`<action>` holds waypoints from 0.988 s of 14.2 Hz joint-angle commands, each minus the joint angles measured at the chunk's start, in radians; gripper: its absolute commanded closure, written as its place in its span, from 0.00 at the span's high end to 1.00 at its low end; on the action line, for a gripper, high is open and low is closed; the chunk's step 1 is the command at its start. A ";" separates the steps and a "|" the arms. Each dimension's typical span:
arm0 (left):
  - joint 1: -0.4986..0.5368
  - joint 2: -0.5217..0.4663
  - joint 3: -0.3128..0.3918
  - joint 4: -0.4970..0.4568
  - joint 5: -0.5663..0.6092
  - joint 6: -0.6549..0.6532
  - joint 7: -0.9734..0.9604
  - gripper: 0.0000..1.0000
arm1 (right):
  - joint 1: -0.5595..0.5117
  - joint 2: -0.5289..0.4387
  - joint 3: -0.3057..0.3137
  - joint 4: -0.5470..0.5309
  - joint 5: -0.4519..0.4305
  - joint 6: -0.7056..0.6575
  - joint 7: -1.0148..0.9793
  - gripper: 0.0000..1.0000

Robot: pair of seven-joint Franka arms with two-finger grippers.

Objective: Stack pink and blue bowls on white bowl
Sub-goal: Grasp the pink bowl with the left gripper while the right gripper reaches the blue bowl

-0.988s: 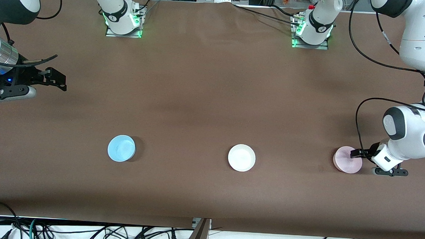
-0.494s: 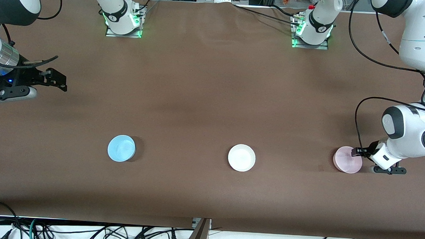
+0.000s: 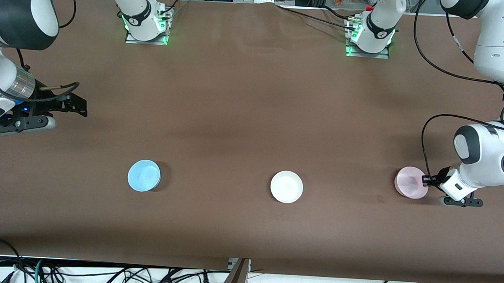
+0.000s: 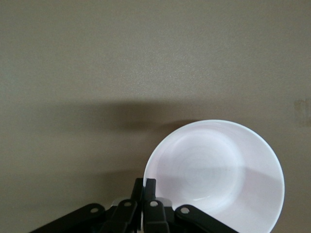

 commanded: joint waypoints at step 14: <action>-0.043 -0.146 -0.319 -0.022 -0.003 -0.094 -0.622 0.00 | 0.054 0.502 0.005 -0.005 0.041 0.602 0.060 0.94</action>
